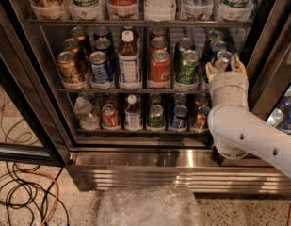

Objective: Pick redbull can from middle shelf of fridge

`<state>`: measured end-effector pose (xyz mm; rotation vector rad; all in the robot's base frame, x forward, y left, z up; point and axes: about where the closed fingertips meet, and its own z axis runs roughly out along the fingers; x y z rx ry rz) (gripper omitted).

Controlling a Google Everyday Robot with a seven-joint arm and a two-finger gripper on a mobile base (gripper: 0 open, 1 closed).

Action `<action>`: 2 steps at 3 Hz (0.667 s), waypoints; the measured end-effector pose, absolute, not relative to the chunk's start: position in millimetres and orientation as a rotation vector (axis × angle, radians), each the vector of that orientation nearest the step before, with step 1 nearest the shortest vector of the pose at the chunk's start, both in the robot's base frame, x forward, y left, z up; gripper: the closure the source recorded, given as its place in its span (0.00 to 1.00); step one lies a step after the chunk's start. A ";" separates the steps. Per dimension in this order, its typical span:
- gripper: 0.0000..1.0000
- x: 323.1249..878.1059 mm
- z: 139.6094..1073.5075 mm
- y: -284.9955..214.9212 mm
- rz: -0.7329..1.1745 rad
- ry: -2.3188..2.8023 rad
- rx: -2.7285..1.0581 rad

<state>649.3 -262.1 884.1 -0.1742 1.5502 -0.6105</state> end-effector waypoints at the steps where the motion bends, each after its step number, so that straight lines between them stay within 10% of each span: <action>1: 0.35 649.3 884.0 -257.1 -0.611 1.550 -0.174; 2: 0.31 650.7 880.9 -256.3 -0.622 1.560 -0.168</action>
Offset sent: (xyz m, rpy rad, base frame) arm 0.0042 -0.0436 -0.0506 -0.0149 0.1387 -0.1391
